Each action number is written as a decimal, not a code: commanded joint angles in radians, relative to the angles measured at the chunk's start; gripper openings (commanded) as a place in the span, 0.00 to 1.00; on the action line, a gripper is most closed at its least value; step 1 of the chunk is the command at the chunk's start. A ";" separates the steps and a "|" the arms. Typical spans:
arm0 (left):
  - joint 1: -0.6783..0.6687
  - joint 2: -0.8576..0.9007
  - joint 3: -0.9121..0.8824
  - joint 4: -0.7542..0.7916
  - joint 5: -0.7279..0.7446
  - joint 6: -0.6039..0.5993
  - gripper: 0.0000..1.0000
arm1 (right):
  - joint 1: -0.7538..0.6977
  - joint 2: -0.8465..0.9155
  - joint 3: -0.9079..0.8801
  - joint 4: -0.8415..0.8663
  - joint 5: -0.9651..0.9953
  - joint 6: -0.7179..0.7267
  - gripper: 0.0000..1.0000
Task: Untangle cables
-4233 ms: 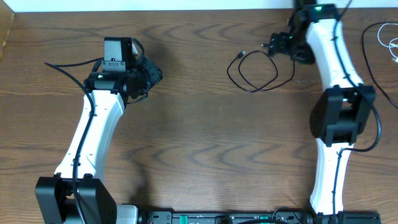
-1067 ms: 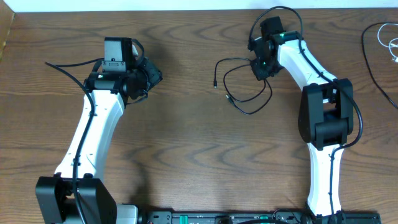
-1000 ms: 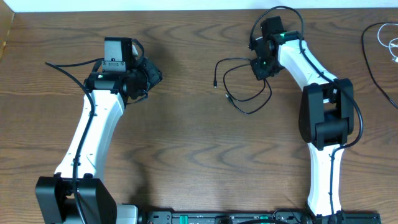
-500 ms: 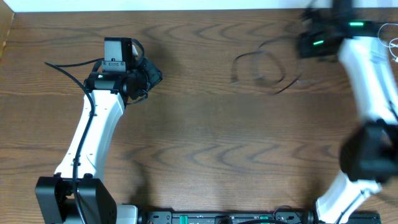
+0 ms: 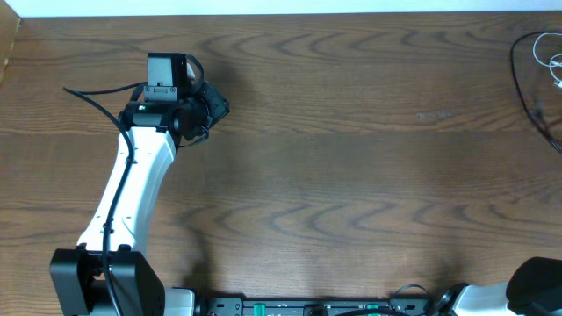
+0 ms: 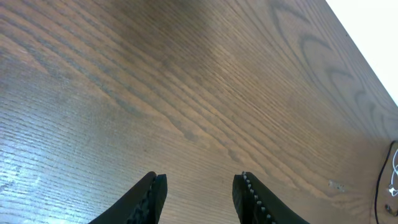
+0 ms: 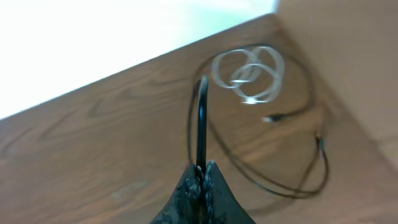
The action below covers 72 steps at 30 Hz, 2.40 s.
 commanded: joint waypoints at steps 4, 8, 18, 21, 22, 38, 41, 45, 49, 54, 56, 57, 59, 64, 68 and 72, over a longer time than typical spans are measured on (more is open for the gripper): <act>-0.001 0.010 0.011 -0.003 -0.014 0.009 0.41 | -0.156 0.010 -0.003 0.031 0.001 0.062 0.01; -0.001 0.010 0.011 -0.003 -0.014 0.009 0.41 | -0.227 0.053 -0.003 0.049 0.001 0.068 0.01; -0.001 0.010 0.011 -0.003 -0.014 0.009 0.41 | -0.281 0.238 -0.003 0.044 0.001 0.100 0.21; -0.001 0.010 0.011 -0.003 -0.014 0.009 0.41 | -0.280 0.275 -0.003 0.044 0.001 0.100 0.46; -0.001 0.010 0.011 -0.003 -0.014 0.009 0.40 | -0.280 0.281 -0.003 0.044 -0.002 0.100 0.50; -0.001 0.010 0.011 -0.018 -0.014 0.009 0.73 | -0.045 0.079 0.002 -0.088 -0.383 -0.114 0.77; -0.001 0.010 0.011 -0.018 -0.014 0.009 0.98 | 0.061 0.023 0.002 -0.115 -0.349 -0.122 0.81; -0.001 0.010 0.011 -0.018 -0.013 -0.026 0.98 | 0.226 -0.042 0.002 -0.151 -0.211 -0.121 0.99; -0.001 0.010 0.011 -0.018 -0.014 -0.032 0.98 | 0.401 -0.103 0.002 -0.192 -0.032 -0.090 0.99; -0.001 0.010 0.011 -0.018 -0.014 -0.032 0.98 | 0.577 -0.156 0.002 -0.246 0.037 0.014 0.99; -0.001 0.010 0.011 -0.018 -0.014 -0.032 0.98 | 0.628 -0.160 0.002 -0.259 0.039 0.014 0.99; -0.001 0.010 0.011 -0.018 -0.014 -0.032 0.98 | 0.648 -0.160 0.002 -0.261 0.039 0.014 0.99; -0.001 0.010 0.011 -0.018 -0.014 -0.032 0.98 | 0.679 -0.159 0.001 -0.264 0.039 0.014 0.99; -0.001 0.010 0.011 -0.018 -0.014 -0.032 0.98 | 0.708 -0.159 0.001 -0.270 0.039 0.014 0.99; -0.001 0.010 0.011 -0.018 -0.014 -0.032 0.98 | 0.707 -0.160 0.001 -0.311 0.051 0.006 0.99; -0.001 0.010 0.011 -0.018 -0.014 -0.032 0.98 | 0.710 -0.147 -0.013 -0.278 0.050 0.014 0.99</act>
